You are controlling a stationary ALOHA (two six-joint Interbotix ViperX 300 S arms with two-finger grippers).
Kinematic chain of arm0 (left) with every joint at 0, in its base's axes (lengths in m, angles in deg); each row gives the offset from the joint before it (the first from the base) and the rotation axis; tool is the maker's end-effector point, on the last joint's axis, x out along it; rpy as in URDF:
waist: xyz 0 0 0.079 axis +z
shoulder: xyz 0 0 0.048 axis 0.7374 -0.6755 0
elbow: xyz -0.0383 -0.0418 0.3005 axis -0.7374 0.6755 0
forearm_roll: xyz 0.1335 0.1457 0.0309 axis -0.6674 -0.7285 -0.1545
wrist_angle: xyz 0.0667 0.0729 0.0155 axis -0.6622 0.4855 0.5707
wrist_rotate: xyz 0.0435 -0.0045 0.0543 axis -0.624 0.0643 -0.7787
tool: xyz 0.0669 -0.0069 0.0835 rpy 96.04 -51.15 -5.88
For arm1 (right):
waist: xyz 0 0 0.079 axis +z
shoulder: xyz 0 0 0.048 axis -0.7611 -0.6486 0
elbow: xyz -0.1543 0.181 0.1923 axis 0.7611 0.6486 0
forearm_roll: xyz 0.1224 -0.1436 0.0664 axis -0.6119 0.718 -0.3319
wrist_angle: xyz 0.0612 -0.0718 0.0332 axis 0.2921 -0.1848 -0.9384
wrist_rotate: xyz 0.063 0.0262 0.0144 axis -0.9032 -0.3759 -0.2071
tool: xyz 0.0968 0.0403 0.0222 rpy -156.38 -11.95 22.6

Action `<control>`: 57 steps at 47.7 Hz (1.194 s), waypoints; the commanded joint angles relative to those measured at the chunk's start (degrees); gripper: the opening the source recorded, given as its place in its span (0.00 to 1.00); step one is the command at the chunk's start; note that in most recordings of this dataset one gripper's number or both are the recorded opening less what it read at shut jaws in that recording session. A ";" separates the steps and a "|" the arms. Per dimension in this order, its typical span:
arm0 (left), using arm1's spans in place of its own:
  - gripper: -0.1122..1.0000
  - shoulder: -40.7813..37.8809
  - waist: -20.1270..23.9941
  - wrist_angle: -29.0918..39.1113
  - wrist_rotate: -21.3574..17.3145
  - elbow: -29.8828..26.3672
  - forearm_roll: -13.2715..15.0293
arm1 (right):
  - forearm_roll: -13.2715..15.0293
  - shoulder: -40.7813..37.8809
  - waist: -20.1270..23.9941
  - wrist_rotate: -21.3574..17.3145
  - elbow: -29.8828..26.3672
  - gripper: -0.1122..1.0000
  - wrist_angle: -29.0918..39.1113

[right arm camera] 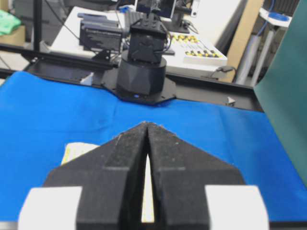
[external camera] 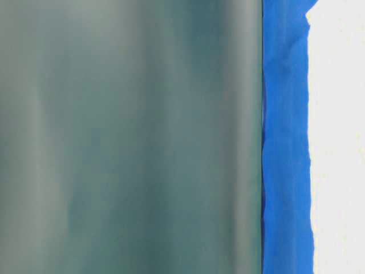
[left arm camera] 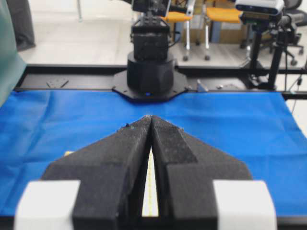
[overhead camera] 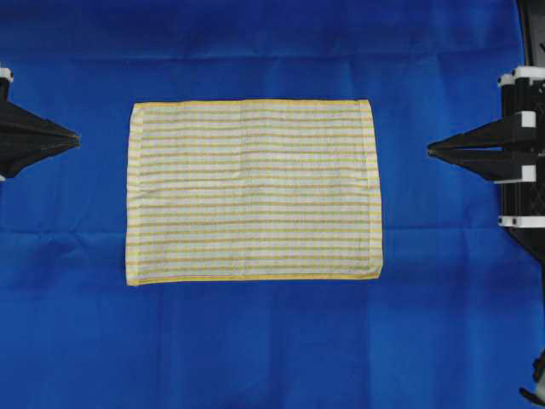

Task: Fold the yellow towel.
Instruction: 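Move both grippers to the towel's top corners and pinch them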

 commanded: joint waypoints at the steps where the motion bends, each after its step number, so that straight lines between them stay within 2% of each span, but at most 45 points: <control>1: 0.10 -0.88 0.26 -0.09 -0.97 -1.85 1.93 | -0.09 -0.70 -0.53 -0.18 -1.58 0.10 -0.18; 7: 0.10 -2.02 1.32 0.09 -2.99 -1.67 2.02 | -1.14 -1.41 -2.02 -0.35 -1.93 0.10 2.20; 12: 0.10 -4.13 3.43 0.00 -4.04 -1.49 2.02 | -3.34 -2.90 -5.19 -0.35 -1.93 0.10 4.31; 29: 0.11 -18.28 13.62 -0.88 -3.25 -1.32 2.37 | -8.79 -13.80 -17.49 -0.35 -1.58 0.11 7.73; 31: 0.13 -19.95 14.50 -1.32 -3.16 -1.14 2.37 | -9.23 -15.56 -18.54 -0.44 -1.67 0.11 7.73; 34: 0.23 -22.50 15.91 -2.55 -2.99 -0.97 2.46 | -9.93 -18.72 -19.95 -0.35 -2.11 0.12 7.65; 37: 0.38 -25.58 17.40 -3.87 -2.72 -0.70 2.55 | -10.37 -21.80 -20.83 -0.35 -2.55 0.23 7.73; 43: 0.74 -31.90 19.86 -7.12 -2.55 -0.26 2.55 | -11.25 -28.92 -22.68 -0.35 -3.69 0.58 7.03; 46: 0.87 -35.68 21.27 -9.14 -2.55 0.09 2.55 | -11.60 -32.96 -23.73 -0.35 -4.13 0.76 5.80; 49: 0.85 -38.94 22.32 -10.90 -2.55 0.35 2.55 | -11.87 -36.65 -24.70 -0.35 -4.22 0.80 4.13; 57: 0.79 -46.85 24.17 -14.94 -2.46 0.09 2.55 | -13.10 -45.79 -26.72 -0.35 -4.92 0.72 -0.35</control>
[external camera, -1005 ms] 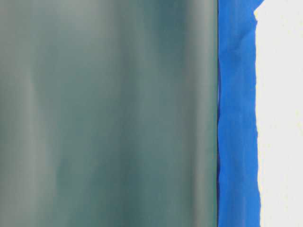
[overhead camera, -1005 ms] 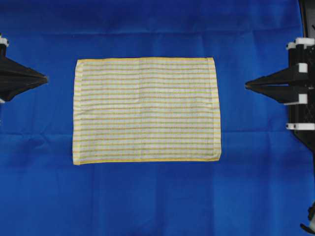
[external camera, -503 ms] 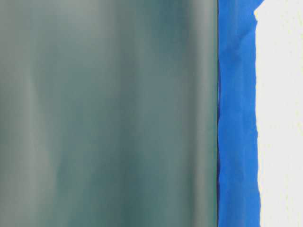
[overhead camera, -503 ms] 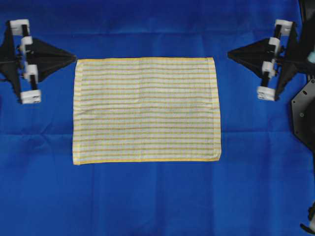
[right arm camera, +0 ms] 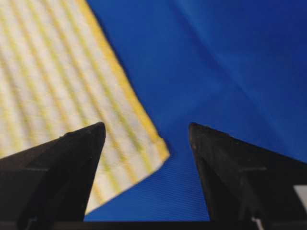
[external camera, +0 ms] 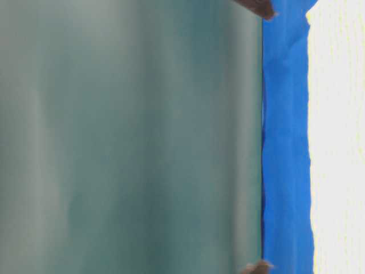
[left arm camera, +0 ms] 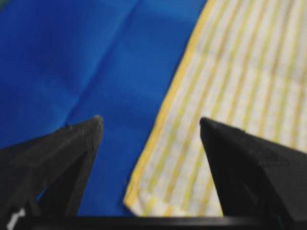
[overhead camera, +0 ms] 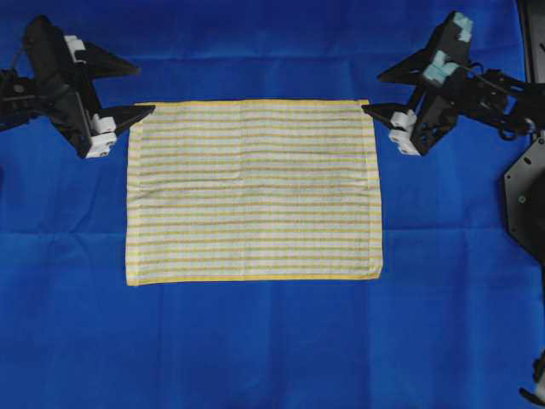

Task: Fold the yellow towel.
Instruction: 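Move both grippers to the towel's top corners and pinch them, then pull the top corners down toward the bottom edge, folding the towel in half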

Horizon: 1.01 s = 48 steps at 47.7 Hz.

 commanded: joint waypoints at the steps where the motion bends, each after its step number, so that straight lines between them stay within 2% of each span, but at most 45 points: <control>1: 0.79 -3.34 0.97 -2.37 0.09 -0.62 0.09 | -0.79 -3.78 -1.05 0.00 -1.41 0.73 -2.46; 10: 0.79 -8.88 2.99 -4.31 0.09 -0.53 0.09 | -1.14 -10.28 -2.20 0.00 -2.90 0.73 -4.22; 24: 0.73 -14.33 4.22 -3.96 1.23 -1.32 0.35 | -1.67 -13.62 -2.20 0.00 -3.78 0.69 -4.75; 27: 0.65 -15.12 4.75 -3.08 1.23 -1.41 0.35 | -1.76 -13.62 -2.20 0.00 -3.60 0.64 -4.75; 29: 0.57 -15.82 5.01 -2.20 0.97 -1.58 0.35 | -1.85 -13.62 -2.20 0.00 -3.60 0.58 -4.75; 35: 0.28 -16.70 5.19 -0.62 0.88 -2.11 0.35 | -1.85 -13.62 -2.20 0.00 -3.52 0.29 -4.75; 38: 0.16 -16.61 5.19 -0.53 0.88 -2.20 0.35 | -1.85 -13.62 -2.20 0.00 -3.60 0.17 -4.75; 48: 0.14 -16.26 5.19 -0.44 1.23 -2.55 0.35 | -1.85 -13.36 -2.20 0.00 -3.78 0.15 -4.92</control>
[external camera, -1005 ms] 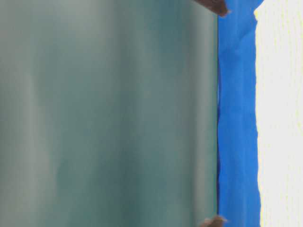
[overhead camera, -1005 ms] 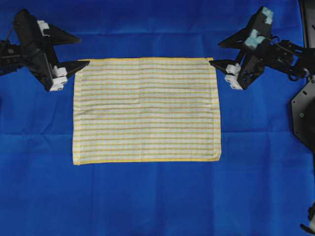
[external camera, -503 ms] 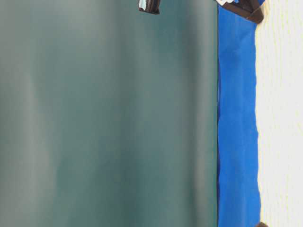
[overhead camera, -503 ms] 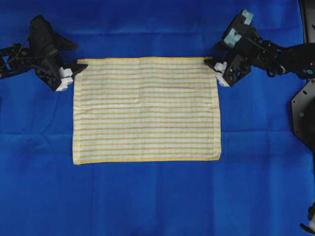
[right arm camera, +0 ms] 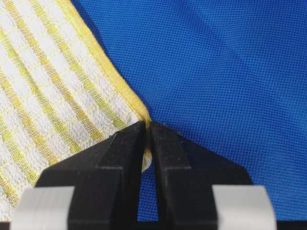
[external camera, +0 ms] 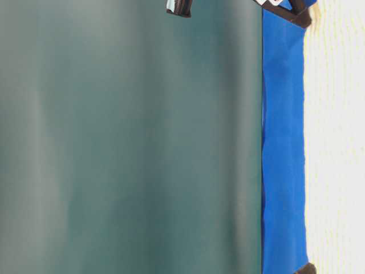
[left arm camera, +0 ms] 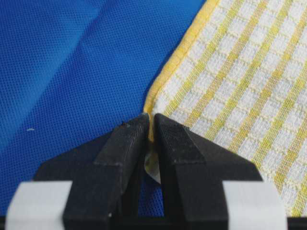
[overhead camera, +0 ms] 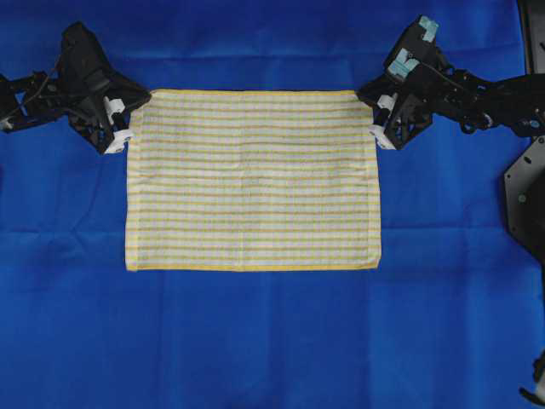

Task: Fold the yellow towel.
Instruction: 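Pull the top corners down toward the bottom edge, folding the towel in half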

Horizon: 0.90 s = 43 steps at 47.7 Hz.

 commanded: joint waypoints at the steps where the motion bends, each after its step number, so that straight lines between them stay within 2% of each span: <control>1: 0.14 0.00 0.79 1.14 0.09 0.00 0.18 | -0.18 0.70 -0.18 0.09 -0.44 0.15 -0.26; 30: 0.14 11.07 -0.26 4.66 0.00 0.18 0.18 | -1.41 9.67 -0.18 0.09 0.97 0.15 2.46; 36: 0.14 12.13 -1.32 4.75 0.18 0.44 0.18 | -1.41 10.46 0.18 0.09 1.14 0.15 2.72; 43: 0.14 14.15 -4.39 6.06 1.49 1.23 0.18 | -2.64 12.30 2.99 0.00 1.85 0.15 4.92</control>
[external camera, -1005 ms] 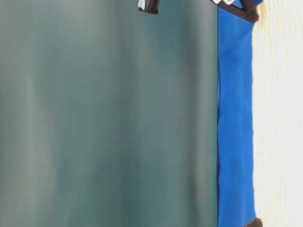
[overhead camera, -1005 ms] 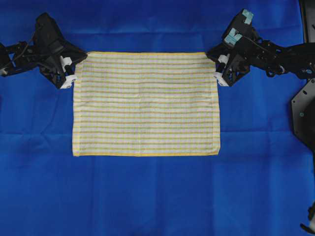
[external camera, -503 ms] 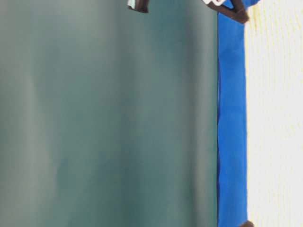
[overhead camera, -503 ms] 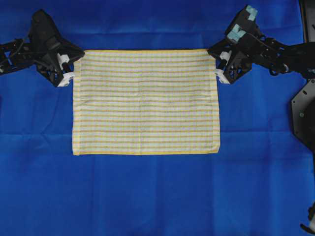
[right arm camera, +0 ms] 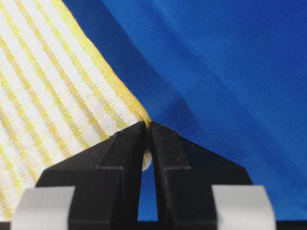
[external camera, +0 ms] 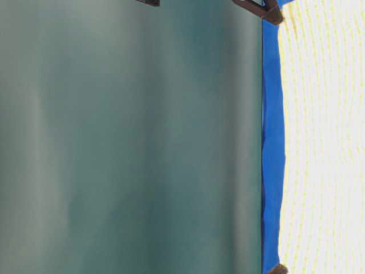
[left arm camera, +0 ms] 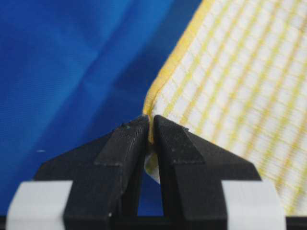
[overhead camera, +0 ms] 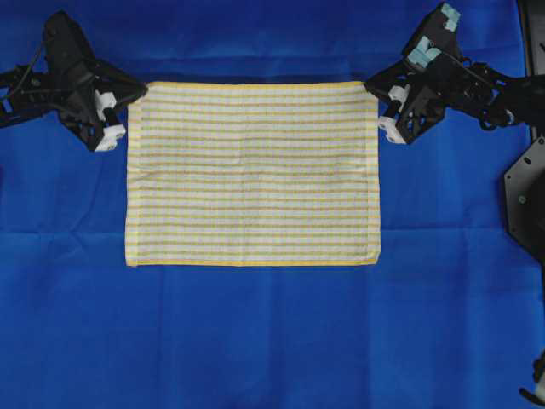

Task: Fold the yellow towel.
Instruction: 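Pull the top corners down toward the bottom edge, folding the towel in half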

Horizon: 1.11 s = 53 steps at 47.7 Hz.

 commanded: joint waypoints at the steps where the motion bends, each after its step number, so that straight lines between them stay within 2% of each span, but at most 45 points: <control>1: 0.14 2.20 -2.20 0.44 1.32 0.26 0.09 | -1.23 2.29 2.29 0.00 0.18 0.15 1.41; 8: 0.14 4.83 -7.82 0.62 4.75 1.76 0.09 | -4.92 5.62 7.47 0.00 2.11 0.15 2.90; 20: 0.14 9.49 -18.46 1.49 8.17 3.52 0.09 | -11.43 11.25 18.37 0.00 4.83 0.15 3.25; 36: 0.14 12.22 -31.20 3.69 13.27 3.87 0.00 | -16.87 13.18 31.90 0.00 4.83 0.15 4.13; 46: 0.14 12.13 -35.16 3.69 15.64 3.87 0.09 | -19.95 13.10 38.14 0.00 4.48 0.15 4.04; 53: 0.14 11.51 -35.33 3.96 15.73 3.52 0.09 | -20.48 12.57 39.29 0.09 4.31 0.15 4.04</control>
